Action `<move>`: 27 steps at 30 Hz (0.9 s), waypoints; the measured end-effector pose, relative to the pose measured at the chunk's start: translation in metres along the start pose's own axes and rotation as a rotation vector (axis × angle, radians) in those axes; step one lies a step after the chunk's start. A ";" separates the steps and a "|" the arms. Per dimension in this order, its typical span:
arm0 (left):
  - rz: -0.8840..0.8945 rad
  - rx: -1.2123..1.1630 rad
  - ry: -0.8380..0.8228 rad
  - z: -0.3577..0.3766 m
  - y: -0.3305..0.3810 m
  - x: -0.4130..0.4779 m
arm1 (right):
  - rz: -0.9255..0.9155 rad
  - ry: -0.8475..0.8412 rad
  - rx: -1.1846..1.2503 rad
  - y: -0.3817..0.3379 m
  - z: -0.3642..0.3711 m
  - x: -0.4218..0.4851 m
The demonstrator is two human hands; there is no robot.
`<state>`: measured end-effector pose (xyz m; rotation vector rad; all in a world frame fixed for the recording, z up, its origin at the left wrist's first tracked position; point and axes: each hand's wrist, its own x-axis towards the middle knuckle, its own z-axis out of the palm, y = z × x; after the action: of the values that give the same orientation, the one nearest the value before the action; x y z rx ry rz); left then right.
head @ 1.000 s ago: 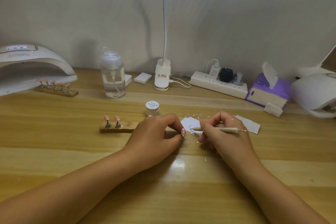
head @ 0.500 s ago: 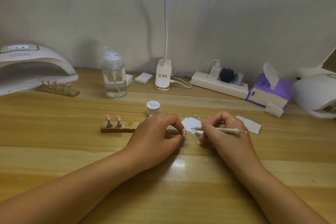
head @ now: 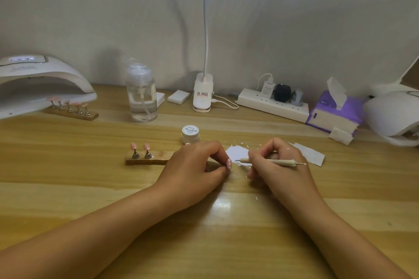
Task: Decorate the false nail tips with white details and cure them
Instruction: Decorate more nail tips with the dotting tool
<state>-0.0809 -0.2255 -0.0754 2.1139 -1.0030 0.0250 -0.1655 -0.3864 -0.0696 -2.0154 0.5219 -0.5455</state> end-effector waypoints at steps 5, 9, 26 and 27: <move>-0.004 -0.001 -0.002 0.000 0.000 -0.001 | 0.001 -0.012 -0.001 0.000 0.001 -0.001; -0.007 -0.003 -0.016 0.000 0.000 -0.001 | -0.081 0.142 0.083 -0.002 -0.001 -0.003; 0.054 0.015 -0.007 -0.001 0.002 -0.001 | 0.121 0.032 0.522 -0.022 0.012 -0.017; 0.057 0.015 -0.008 -0.001 0.003 -0.001 | 0.116 0.040 0.513 -0.022 0.012 -0.017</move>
<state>-0.0832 -0.2256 -0.0735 2.0996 -1.0706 0.0527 -0.1692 -0.3581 -0.0584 -1.4810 0.4639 -0.5818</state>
